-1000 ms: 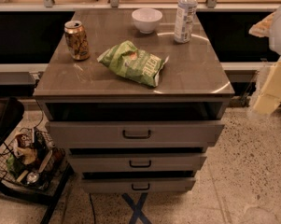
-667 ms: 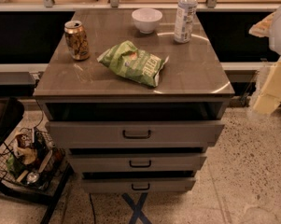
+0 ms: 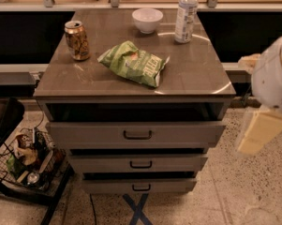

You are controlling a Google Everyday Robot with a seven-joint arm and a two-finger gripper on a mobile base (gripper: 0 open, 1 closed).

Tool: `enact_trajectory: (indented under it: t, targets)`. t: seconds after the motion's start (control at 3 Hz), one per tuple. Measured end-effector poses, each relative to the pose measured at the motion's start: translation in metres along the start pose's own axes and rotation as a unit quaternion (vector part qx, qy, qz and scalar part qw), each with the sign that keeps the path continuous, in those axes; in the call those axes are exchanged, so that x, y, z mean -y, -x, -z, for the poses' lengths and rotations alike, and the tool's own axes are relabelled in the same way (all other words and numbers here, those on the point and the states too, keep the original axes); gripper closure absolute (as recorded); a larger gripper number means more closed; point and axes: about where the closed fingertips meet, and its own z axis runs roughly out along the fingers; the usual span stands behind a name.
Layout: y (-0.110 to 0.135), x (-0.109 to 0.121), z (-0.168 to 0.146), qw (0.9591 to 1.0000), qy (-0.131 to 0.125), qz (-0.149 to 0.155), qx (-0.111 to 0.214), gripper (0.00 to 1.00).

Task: Open middle drawer

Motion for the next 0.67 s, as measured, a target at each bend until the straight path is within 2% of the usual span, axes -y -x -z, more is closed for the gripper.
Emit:
enact_trajectory:
  t: [0.33,0.67]
  targets:
    - [0.000,-0.034,-0.025,0.9996,-0.027,0.003,0.002,0.00]
    - [0.000,-0.070,-0.078,0.9995,-0.027,0.012,0.010,0.00]
